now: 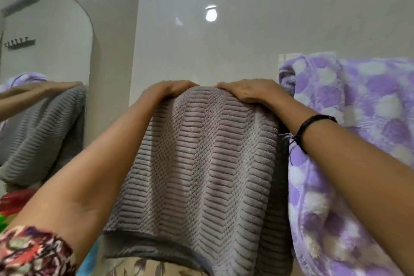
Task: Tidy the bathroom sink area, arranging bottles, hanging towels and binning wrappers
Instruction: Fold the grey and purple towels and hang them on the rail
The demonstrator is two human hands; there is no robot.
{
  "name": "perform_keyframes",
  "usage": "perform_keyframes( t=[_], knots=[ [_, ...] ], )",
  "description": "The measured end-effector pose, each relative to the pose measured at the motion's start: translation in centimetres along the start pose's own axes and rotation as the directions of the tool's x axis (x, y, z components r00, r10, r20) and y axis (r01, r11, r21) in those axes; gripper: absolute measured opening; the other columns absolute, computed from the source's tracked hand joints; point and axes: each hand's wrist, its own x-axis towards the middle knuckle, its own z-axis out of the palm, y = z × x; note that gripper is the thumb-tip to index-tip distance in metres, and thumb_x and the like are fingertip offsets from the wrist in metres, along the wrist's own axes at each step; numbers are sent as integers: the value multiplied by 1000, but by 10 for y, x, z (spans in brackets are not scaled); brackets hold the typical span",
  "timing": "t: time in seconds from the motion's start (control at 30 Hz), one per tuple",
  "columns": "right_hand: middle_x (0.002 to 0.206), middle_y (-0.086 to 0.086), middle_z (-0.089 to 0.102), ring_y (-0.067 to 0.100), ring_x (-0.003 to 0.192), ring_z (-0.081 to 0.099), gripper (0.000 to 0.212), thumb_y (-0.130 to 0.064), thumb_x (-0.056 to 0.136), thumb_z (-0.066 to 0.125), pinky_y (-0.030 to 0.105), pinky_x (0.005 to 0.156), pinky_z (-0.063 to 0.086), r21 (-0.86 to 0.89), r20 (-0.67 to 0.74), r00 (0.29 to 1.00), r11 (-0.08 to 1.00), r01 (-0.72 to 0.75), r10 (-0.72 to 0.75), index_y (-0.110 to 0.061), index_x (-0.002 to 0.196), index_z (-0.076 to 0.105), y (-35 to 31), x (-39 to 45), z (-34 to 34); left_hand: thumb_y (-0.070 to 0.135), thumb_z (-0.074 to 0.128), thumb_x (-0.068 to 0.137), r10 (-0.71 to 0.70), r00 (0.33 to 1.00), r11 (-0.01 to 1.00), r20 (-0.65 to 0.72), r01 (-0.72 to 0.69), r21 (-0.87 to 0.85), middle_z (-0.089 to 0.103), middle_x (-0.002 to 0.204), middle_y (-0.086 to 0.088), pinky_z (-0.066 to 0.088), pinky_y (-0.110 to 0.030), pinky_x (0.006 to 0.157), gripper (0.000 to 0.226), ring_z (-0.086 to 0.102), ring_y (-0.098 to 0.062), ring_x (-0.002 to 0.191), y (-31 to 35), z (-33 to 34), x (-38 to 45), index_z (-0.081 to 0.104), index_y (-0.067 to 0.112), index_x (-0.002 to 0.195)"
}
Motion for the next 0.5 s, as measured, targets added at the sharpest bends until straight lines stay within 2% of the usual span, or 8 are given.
perform_keyframes(
  t=[0.07,0.1,0.17,0.2,0.27,0.37,0.43,0.5],
  knots=[
    [134,12,54,31,115,53,61,-59,93,19,40,89,38,19,-178,981,997,-77,79,-20,124,55,-1,2,10,34,28,98,108,980,991,-169,-93,96,59,123,-16,35,-42,96,37,54,-28,110,-5,9,1,60,19,109],
    [117,16,64,30,94,58,63,-57,93,22,35,73,37,5,-331,938,994,-112,107,-11,107,63,-4,0,15,40,29,97,137,932,985,-335,-93,144,65,103,-17,39,-40,85,43,58,-30,99,-8,15,-1,63,13,95],
    [82,15,67,25,59,46,61,-53,93,26,30,54,25,-64,-545,835,989,-136,79,-8,78,64,-13,-7,27,51,26,89,141,787,987,-601,-63,149,57,67,-11,31,-33,62,54,55,-30,72,-12,27,-9,52,10,65],
    [68,11,62,22,51,39,61,-52,94,27,28,49,20,-70,-592,803,988,-135,68,-8,70,63,-15,-10,31,50,23,85,146,754,987,-641,-64,149,53,63,-10,27,-32,60,53,51,-28,66,-14,31,-10,48,9,62],
    [50,2,43,19,43,32,64,-51,95,26,26,46,15,-67,-626,777,988,-136,64,-8,62,60,-16,-12,34,46,23,87,157,769,982,-620,-57,179,53,68,-10,28,-32,63,51,48,-26,66,-14,31,-10,49,8,66],
    [54,1,43,17,48,37,60,-53,96,21,28,54,26,-103,-654,755,985,-136,36,-10,75,57,-18,-20,44,41,24,97,186,773,977,-606,-84,194,57,74,-9,30,-32,66,53,49,-25,69,-16,31,-14,58,7,76],
    [79,10,59,24,71,51,57,-52,96,21,37,71,35,-111,-679,734,983,-145,32,-7,97,55,-21,-26,52,40,22,99,228,738,971,-635,-126,202,63,78,-11,33,-35,72,51,51,-25,70,-18,37,-22,58,10,78],
    [105,16,59,29,92,53,56,-52,96,23,42,85,35,-127,-660,751,980,-152,31,-6,115,49,-24,-33,55,48,17,94,262,727,964,-634,-169,204,66,93,-14,35,-42,87,54,57,-29,84,-17,43,-35,57,12,93]
  ],
)
